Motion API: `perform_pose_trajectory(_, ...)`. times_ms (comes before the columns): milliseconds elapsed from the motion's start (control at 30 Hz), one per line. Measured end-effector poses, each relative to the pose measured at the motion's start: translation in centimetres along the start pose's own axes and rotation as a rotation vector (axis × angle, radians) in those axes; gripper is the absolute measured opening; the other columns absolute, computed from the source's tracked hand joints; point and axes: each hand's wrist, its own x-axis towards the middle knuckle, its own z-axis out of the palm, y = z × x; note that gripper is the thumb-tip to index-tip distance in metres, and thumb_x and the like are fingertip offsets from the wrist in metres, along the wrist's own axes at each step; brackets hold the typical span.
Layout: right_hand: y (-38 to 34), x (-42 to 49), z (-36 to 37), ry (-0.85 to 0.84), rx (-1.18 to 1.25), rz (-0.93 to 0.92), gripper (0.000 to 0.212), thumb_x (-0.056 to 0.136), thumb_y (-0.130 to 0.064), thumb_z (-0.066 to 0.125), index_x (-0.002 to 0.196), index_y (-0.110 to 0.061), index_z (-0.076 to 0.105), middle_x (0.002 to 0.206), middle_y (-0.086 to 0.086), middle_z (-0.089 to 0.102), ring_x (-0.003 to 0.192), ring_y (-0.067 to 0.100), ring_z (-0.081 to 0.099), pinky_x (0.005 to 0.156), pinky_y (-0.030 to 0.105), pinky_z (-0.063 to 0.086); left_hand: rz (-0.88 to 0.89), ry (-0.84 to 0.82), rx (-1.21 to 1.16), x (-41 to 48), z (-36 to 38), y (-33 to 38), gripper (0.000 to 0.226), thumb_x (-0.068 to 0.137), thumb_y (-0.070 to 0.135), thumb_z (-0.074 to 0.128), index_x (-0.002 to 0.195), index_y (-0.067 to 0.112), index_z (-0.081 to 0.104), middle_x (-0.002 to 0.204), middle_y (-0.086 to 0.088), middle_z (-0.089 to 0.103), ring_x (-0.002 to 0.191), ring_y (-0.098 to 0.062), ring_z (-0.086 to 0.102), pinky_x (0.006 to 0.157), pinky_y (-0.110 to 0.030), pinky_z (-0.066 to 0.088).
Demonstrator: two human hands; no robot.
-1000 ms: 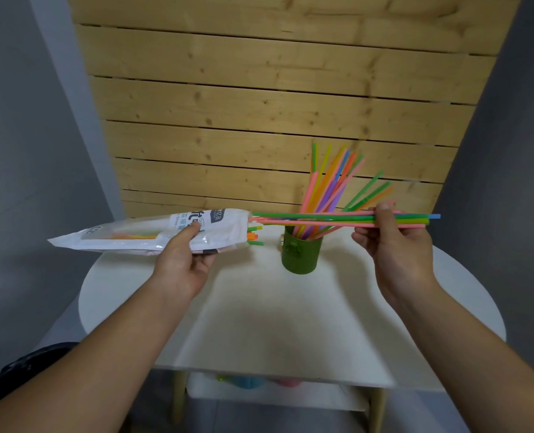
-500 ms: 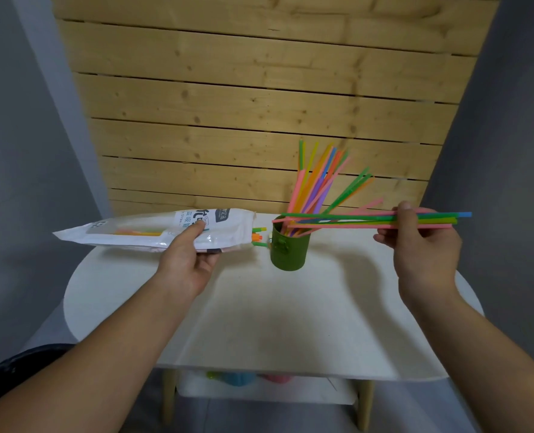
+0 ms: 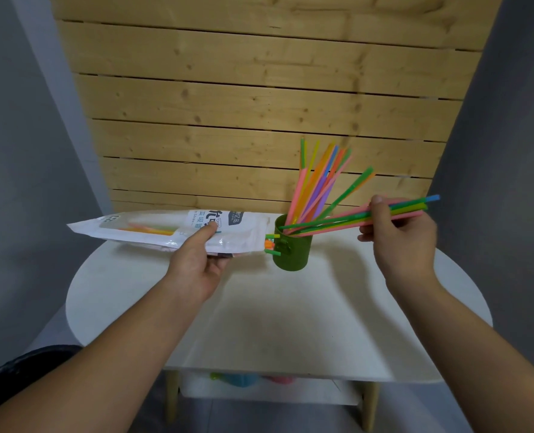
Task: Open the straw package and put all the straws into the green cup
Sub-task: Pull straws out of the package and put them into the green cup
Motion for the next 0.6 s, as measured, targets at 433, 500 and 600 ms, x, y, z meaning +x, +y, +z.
perform_pose_trajectory(433, 0.5, 3.6, 5.5, -0.104, -0.074, 0.123, 0.017, 0.09, -0.028, 0.07, 0.084, -0.013, 0.067, 0.068, 0.002, 0.067, 0.052, 0.01, 0.062, 0.039, 0.019, 0.047, -0.021, -0.008, 0.002, 0.2, -1.0, 0.9, 0.021, 0.091, 0.006, 0.074, 0.111, 0.009, 0.07, 0.093, -0.007, 0.083, 0.079, -0.02, 0.081, 0.054, -0.029, 0.062)
perform_pose_trajectory(500, 0.7, 4.0, 6.2, -0.109, -0.06, 0.154, 0.012, 0.09, -0.025, 0.07, 0.086, -0.015, 0.067, 0.073, 0.0, 0.067, 0.059, 0.013, 0.063, 0.038, 0.02, 0.046, -0.023, -0.008, 0.002, 0.3, -1.1, 1.1, 0.02, 0.09, 0.006, 0.074, 0.11, 0.009, 0.07, 0.096, -0.008, 0.083, 0.08, -0.021, 0.081, 0.055, -0.029, 0.062)
perform_pose_trajectory(600, 0.8, 4.8, 6.8, -0.125, -0.089, 0.186, 0.012, 0.092, -0.019, 0.066, 0.08, -0.022, 0.064, 0.075, -0.003, 0.067, 0.063, 0.014, 0.064, 0.036, 0.02, 0.044, -0.015, -0.003, 0.008, 0.2, -1.2, 1.0, 0.021, 0.09, 0.006, 0.075, 0.11, 0.01, 0.07, 0.096, -0.008, 0.083, 0.081, -0.021, 0.081, 0.055, -0.03, 0.062)
